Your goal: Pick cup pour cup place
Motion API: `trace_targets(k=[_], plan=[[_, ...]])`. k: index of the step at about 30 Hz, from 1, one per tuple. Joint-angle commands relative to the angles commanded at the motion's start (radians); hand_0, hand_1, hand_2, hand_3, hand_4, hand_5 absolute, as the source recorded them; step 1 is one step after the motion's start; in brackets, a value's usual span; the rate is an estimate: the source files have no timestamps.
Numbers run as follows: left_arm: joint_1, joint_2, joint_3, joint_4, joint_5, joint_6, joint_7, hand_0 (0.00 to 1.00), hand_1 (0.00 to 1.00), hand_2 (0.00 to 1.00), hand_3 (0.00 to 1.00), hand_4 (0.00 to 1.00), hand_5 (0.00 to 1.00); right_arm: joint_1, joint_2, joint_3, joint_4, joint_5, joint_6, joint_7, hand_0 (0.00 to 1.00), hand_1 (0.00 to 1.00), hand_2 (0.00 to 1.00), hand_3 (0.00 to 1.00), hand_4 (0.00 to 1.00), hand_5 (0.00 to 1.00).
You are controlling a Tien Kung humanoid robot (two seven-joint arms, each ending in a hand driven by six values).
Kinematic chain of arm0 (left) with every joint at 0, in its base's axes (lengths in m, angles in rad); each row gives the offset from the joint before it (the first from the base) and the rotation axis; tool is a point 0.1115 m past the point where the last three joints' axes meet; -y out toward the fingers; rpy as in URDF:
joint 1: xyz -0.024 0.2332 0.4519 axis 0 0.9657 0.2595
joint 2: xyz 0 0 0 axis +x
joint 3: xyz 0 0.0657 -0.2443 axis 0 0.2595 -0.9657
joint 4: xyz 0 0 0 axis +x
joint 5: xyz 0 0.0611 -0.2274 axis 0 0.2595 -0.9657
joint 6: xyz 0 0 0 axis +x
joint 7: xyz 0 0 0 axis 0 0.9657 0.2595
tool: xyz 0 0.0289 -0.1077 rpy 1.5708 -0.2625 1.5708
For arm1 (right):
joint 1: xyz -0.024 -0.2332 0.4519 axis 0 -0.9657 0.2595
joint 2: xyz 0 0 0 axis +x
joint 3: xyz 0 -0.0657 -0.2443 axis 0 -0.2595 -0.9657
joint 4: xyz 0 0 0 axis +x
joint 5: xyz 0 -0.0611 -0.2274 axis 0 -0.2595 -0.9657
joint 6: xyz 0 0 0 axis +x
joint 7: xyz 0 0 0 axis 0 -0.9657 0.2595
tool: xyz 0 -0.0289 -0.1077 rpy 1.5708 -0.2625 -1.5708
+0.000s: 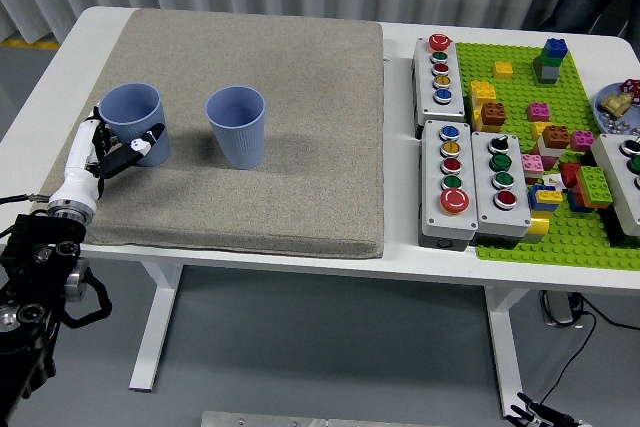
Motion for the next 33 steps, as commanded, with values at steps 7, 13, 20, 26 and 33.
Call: trace_targets(k=[7, 13, 20, 26, 33], plan=[[0.002, -0.001, 0.002, -0.003, -0.002, 0.009, -0.005, 0.623, 0.671, 0.925, 0.998, 0.814, 0.255, -0.001, 0.001, 0.003, 0.000, -0.004, 0.000, -0.001, 0.761, 0.697, 0.735, 0.618, 0.222, 0.195], [0.001, -0.004, 0.006, -0.003, -0.004, 0.015, -0.008, 0.590, 0.652, 0.918, 0.998, 0.805, 0.246, 0.000, 0.001, 0.002, 0.000, -0.003, -0.001, -0.001, 0.761, 0.696, 0.735, 0.617, 0.222, 0.195], [0.005, -0.005, 0.008, -0.013, -0.003, 0.025, -0.012, 0.585, 0.627, 0.872, 0.985, 0.796, 0.241, 0.000, 0.001, 0.003, 0.000, -0.004, -0.002, -0.001, 0.761, 0.696, 0.735, 0.617, 0.221, 0.192], [0.011, -0.001, 0.013, -0.031, -0.008, 0.045, -0.020, 0.579, 0.611, 0.844, 0.965, 0.777, 0.240, 0.000, 0.000, 0.004, 0.000, -0.005, -0.001, -0.001, 0.761, 0.695, 0.735, 0.616, 0.220, 0.192], [0.016, -0.002, 0.022, -0.034, -0.016, 0.055, -0.027, 0.570, 0.607, 0.843, 0.959, 0.765, 0.225, 0.001, 0.000, 0.002, 0.000, -0.005, -0.001, -0.002, 0.761, 0.696, 0.734, 0.616, 0.220, 0.192]])
